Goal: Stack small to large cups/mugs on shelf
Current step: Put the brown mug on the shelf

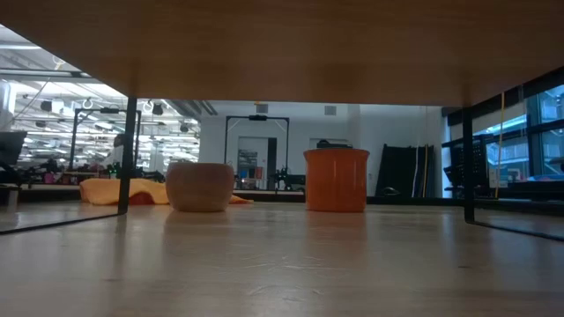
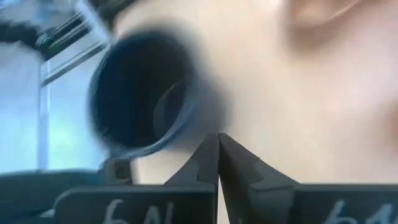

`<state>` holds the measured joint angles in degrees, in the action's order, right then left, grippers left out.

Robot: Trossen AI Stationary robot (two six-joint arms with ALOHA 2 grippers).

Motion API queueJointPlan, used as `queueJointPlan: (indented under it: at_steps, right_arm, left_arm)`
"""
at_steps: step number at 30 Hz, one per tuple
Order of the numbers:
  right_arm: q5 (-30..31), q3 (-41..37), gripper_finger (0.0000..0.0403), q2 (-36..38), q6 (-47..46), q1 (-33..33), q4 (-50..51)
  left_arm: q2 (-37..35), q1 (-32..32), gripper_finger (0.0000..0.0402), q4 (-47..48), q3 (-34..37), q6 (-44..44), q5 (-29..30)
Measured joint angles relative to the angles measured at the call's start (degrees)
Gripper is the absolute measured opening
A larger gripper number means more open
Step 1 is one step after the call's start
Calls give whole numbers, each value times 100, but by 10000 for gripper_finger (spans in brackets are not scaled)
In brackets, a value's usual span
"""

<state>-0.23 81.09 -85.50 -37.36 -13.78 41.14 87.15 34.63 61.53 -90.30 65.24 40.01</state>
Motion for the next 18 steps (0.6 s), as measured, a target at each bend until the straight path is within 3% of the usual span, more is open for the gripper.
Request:
queueJointPlan:
  at_steps: [4, 8, 14, 18]
  right_arm:
    - [513, 728, 9, 240, 469, 563, 682]
    - [784, 1022, 9, 322, 523, 704, 607]
    - [969, 1037, 9, 311, 483, 694, 559]
    - [970, 1035, 9, 311, 48, 631, 582]
  left_arm:
    - [-746, -17, 37, 351, -2, -214, 155]
    - [-1041, 27, 36, 434, -4, 147, 200]
    - [-979, 212, 36, -575, -4, -1396, 199]
    - [-1022, 172, 32, -701, -4, -1602, -130]
